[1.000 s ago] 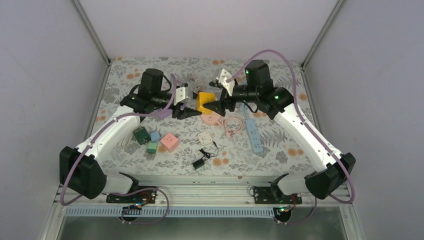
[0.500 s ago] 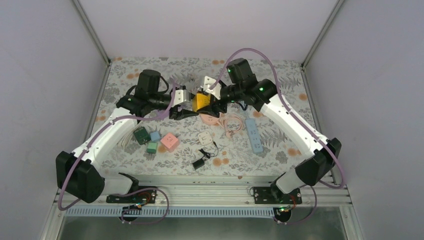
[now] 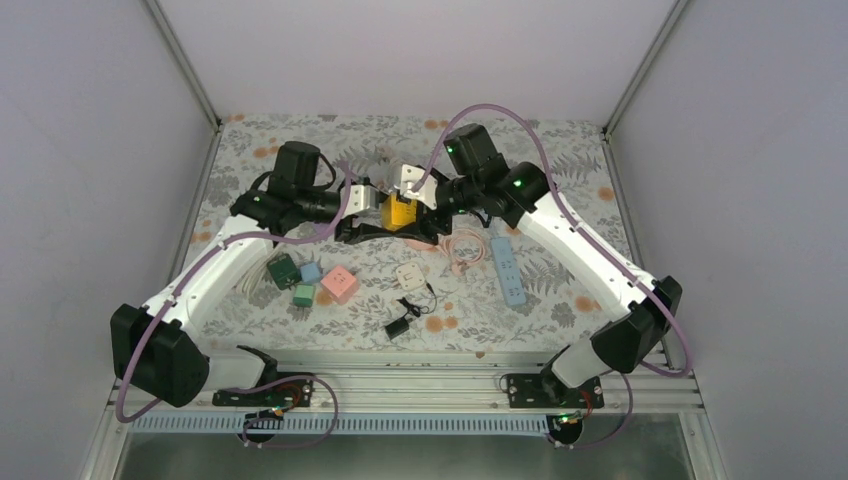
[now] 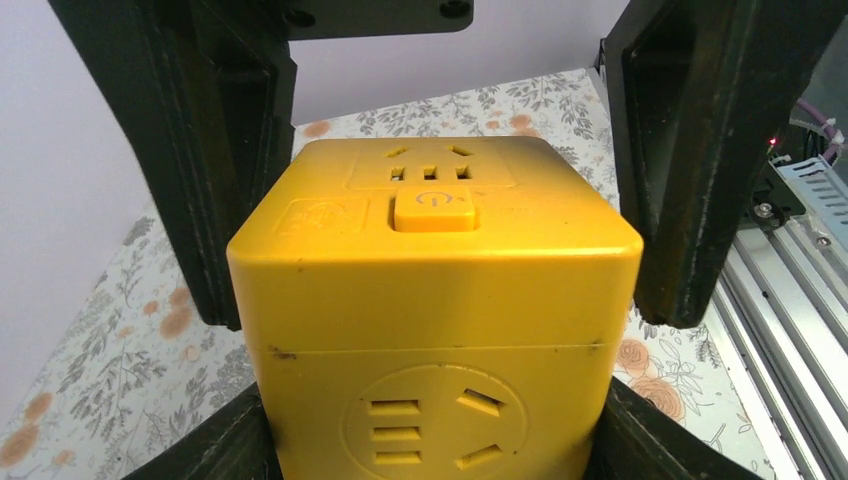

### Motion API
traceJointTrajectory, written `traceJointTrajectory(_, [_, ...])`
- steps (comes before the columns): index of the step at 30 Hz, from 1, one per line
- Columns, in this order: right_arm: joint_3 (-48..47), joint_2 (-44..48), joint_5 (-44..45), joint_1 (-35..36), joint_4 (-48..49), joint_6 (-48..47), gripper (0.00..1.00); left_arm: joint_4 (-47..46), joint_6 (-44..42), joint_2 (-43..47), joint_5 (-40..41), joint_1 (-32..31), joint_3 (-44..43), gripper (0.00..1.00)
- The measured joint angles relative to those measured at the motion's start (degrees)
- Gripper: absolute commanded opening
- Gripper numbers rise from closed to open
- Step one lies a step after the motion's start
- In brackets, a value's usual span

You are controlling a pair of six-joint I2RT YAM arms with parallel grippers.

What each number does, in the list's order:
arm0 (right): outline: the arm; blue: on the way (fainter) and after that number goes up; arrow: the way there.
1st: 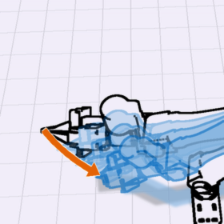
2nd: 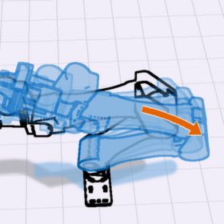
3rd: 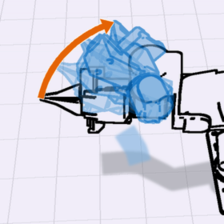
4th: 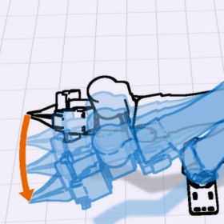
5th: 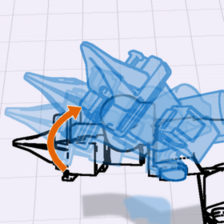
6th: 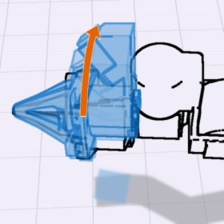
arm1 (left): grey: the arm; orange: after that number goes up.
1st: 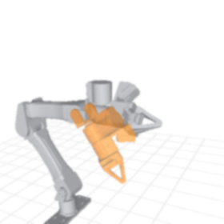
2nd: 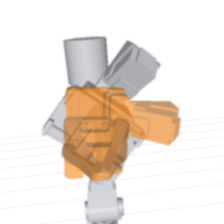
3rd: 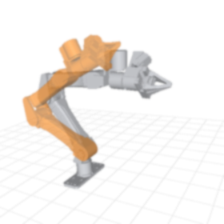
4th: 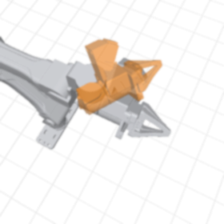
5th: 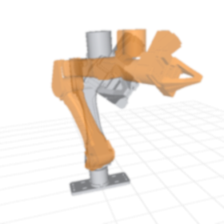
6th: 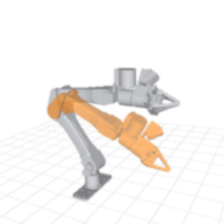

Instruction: Insert the plug

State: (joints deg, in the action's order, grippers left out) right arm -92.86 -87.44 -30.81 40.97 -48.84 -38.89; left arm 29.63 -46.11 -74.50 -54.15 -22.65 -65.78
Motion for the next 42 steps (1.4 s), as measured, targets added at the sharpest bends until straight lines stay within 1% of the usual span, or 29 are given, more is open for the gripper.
traceJointTrajectory(3, [1.2,0.5,0.5,0.3,0.0,-0.1,0.83,0.7,-0.6,0.0,-0.6,0.1,-0.1,0.33])
traceJointTrajectory(5, [1.7,0.6,0.9,0.3,0.2,-0.1,0.77,1.0,-1.0,0.0,-0.8,0.2,-0.1,0.33])
traceJointTrajectory(6, [1.8,0.7,1.2,0.3,0.2,-0.2,0.71,1.2,-1.1,0.0,-0.9,0.2,-0.1,0.33])
traceJointTrajectory(9, [1.9,0.7,1.5,0.3,0.4,-1.0,0.46,1.4,-1.3,0.0,-1.3,0.4,-0.1,0.33])
traceJointTrajectory(10, [2.0,0.7,1.5,0.3,0.5,-2.2,0.40,2.0,-1.3,0.0,-1.7,0.5,-0.2,0.37])
traceJointTrajectory(11, [2.2,0.9,1.5,0.6,0.5,-2.4,0.35,2.6,-1.4,0.0,-2.3,0.7,-0.2,0.45])
traceJointTrajectory(13, [2.9,1.4,1.5,0.7,1.2,-2.6,0.32,2.6,-1.7,0.0,-2.3,0.7,-0.3,0.70])
traceJointTrajectory(14, [3.3,1.7,1.4,0.7,1.6,-2.6,0.30,2.4,-1.6,0.0,-2.2,0.7,-0.3,0.77])
traceJointTrajectory(15, [3.8,2.1,1.5,0.7,2.1,-2.6,0.29,2.2,-1.2,0.1,-2.1,0.7,-0.3,0.89])
traceJointTrajectory(16, [4.3,2.5,1.5,0.7,2.6,-2.4,0.27,1.6,0.1,0.3,-1.7,0.7,-0.3,0.97])
traceJointTrajectory(17, [4.8,3.0,1.8,0.7,3.0,-2.0,0.26,0.1,1.3,0.7,-1.2,0.7,-0.1,1.00])
traceJointTrajectory(20, [5.6,4.3,3.6,0.7,4.5,0.0,0.30,-6.3,6.5,3.9,1.1,0.8,2.1,1.00])
traceJointTrajectory(22, [6.2,5.2,5.6,0.6,6.7,3.4,0.31,-11.0,10.8,6.4,3.1,0.8,4.0,1.00])
traceJointTrajectory(23, [6.3,5.7,6.6,0.6,8.2,6.0,0.30,-12.7,12.5,7.2,4.2,0.8,4.5,1.00])
traceJointTrajectory(24, [6.3,6.0,7.4,0.6,9.1,7.8,0.27,-14.6,14.6,7.8,5.7,0.7,4.9,1.00])
traceJointTrajectory(26, [6.7,7.1,9.6,0.6,12.3,14.2,0.16,-17.6,19.2,8.7,9.6,0.8,5.1,1.00])
traceJointTrajectory(27, [7.3,7.7,10.5,0.6,13.7,17.0,0.13,-18.7,22.0,9.1,12.2,0.8,5.1,1.00])
traceJointTrajectory(30, [9.9,10.0,12.9,0.6,16.7,24.5,0.11,-20.2,29.5,10.9,18.9,0.8,5.1,1.00])
traceJointTrajectory(32, [12.7,11.8,15.2,0.6,18.4,29.6,0.12,-21.1,34.4,13.3,24.3,0.8,5.2,1.00])
traceJointTrajectory(37, [17.8,13.7,19.9,0.6,19.7,40.7,0.11,-22.2,45.7,21.5,38.6,0.8,6.8,1.00])
traceJointTrajectory(40, [18.7,13.2,22.5,0.6,19.6,46.1,0.06,-21.0,50.1,24.4,43.6,0.8,7.1,1.00])
traceJointTrajectory(42, [18.7,12.4,24.4,0.6,19.5,49.0,0.06,-20.0,52.2,25.5,45.9,0.8,7.1,1.00])
